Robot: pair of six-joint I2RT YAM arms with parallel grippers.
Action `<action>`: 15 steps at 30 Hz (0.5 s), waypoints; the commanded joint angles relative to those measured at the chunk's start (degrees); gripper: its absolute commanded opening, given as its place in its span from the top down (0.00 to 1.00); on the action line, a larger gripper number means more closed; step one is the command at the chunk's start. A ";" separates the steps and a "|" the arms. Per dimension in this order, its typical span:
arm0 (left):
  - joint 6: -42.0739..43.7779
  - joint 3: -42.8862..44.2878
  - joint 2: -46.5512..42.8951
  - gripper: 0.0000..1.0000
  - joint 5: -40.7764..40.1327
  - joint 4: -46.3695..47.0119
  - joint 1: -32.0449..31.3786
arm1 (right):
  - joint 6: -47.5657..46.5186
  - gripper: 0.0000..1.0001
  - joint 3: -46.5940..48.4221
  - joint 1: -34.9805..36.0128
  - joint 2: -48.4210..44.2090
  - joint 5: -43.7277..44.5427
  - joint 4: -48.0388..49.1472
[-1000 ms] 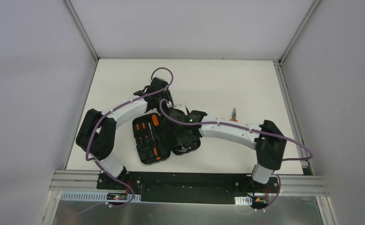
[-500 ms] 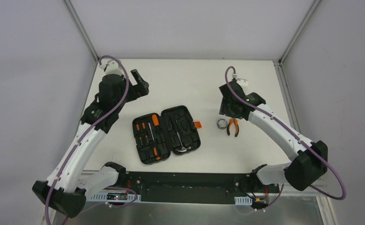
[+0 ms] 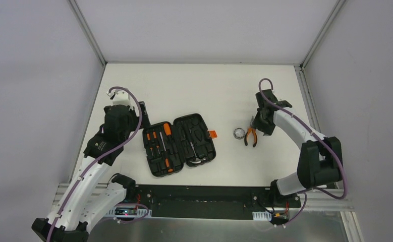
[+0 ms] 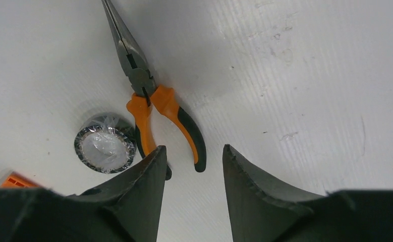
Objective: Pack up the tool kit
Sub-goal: Pick up the pliers at the center of the board.
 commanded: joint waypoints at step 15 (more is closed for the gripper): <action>3.31 -2.72 -1.89 0.06 -0.06 0.99 -0.13 | 0.06 0.66 -1.60 -0.69 11.93 -3.31 3.38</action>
